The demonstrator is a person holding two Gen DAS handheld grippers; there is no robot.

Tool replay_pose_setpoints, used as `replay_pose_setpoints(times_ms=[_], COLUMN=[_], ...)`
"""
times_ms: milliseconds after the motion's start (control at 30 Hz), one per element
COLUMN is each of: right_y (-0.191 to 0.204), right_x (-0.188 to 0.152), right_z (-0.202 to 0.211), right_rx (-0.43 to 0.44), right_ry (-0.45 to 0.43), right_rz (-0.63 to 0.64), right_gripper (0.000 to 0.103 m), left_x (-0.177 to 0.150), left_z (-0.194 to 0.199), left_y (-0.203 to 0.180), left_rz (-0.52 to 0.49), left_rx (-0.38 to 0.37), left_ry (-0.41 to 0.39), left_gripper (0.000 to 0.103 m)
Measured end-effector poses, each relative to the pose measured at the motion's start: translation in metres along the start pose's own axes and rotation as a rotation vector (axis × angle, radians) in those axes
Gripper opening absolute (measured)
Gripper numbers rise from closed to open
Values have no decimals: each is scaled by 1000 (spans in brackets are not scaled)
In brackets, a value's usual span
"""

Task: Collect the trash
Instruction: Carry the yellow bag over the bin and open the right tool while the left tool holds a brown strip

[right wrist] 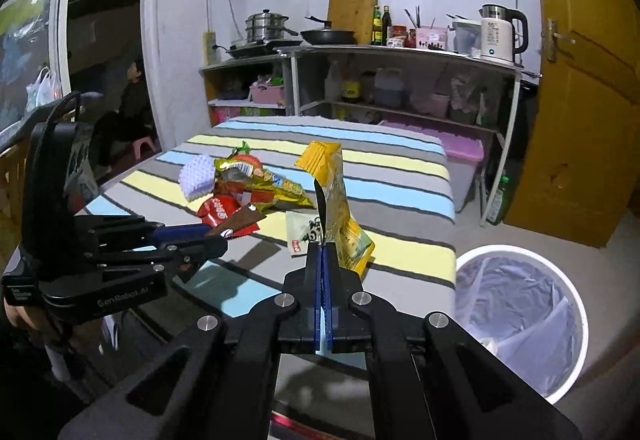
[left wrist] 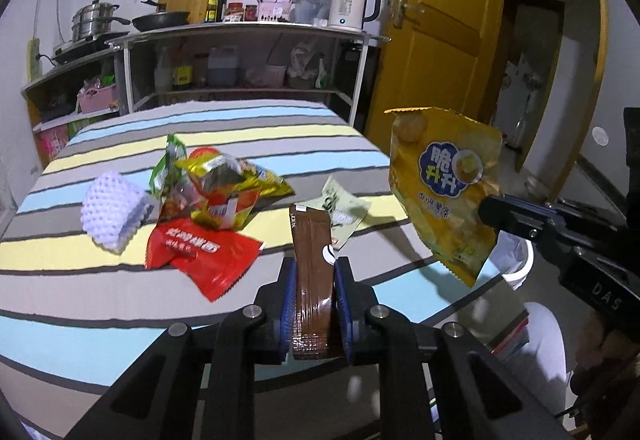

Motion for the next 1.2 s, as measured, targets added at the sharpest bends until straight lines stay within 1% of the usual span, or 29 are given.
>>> replay_pose_setpoints(times_ms=[267,667,933,1200], right_y=[-23,-79,-125,-153], right_x=[7,2,-10,-29], right_z=[13,35,51,58], right_rx=[-56,-182,-269,-311], right_ry=[-26,-32,-21,10], right_rz=[-14,-63,-115,-160], right_gripper=[1,1,1,1], left_x=[17,38,46,42], left_z=[-6,-37,-63,-87], left_y=[-22,-85,-128,-161], left_rz=[-12,-45,-74,-89], left_rx=[-52,-173,-244,-292], left_ry=[-19,-21,-4,25], left_gripper=[19,19,19,19])
Point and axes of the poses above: each gripper's, at about its wrist camera, not at the fingertips, and z roughly against the way its jaws point, y to its left, x to its top, the point moved 10 cm from there along -z, roughly the way its jaws point, and after that the axes turned 12 degrees about -y, right-handed, at the moved point
